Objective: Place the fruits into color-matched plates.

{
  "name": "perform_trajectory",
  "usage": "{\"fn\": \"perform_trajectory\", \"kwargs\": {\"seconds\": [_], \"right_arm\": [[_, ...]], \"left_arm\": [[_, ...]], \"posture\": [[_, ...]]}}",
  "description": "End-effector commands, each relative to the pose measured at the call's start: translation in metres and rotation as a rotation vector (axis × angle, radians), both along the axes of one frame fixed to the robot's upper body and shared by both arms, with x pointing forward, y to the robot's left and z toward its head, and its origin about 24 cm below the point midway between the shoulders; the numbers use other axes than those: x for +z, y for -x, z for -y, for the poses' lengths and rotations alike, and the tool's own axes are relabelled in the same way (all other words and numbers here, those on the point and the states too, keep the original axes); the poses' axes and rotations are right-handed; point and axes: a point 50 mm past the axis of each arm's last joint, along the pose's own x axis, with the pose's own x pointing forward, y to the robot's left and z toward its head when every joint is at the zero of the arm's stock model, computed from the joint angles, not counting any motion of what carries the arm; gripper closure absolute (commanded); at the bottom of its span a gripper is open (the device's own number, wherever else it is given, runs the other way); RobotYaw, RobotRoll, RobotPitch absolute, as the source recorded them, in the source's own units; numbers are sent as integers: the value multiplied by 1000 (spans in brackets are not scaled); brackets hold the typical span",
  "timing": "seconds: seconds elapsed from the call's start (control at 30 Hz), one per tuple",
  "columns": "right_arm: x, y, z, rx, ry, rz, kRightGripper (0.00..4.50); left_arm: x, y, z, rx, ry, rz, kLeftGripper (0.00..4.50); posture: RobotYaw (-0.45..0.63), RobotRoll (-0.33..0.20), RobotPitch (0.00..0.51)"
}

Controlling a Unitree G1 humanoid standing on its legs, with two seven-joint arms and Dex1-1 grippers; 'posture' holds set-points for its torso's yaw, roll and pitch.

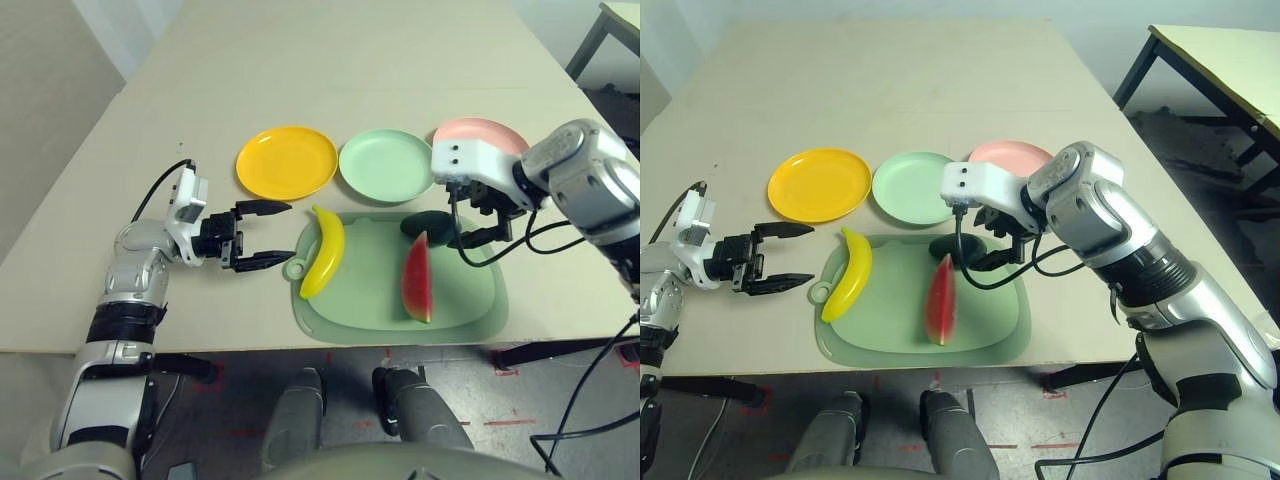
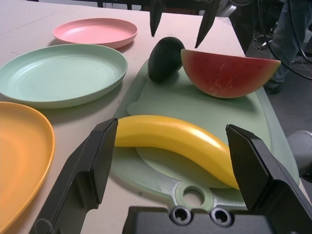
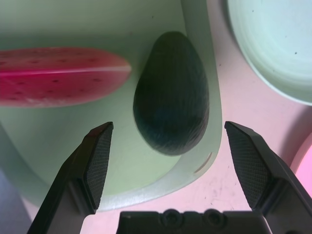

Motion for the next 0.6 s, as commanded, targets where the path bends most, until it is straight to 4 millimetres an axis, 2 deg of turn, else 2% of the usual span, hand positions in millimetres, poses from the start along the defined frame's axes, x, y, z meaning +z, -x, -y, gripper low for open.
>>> {"fn": "perform_trajectory", "kwargs": {"seconds": [0.03,0.6], "right_arm": [[-6,-6,-3,23,33,22,44],[-21,-9,-7,22,38,-23,44]], "left_arm": [[-4,3,-1,-5,-24,-11,0],[-3,5,-5,10,-30,-10,0]], "posture": [[-5,0,169],[-6,0,174]]}}
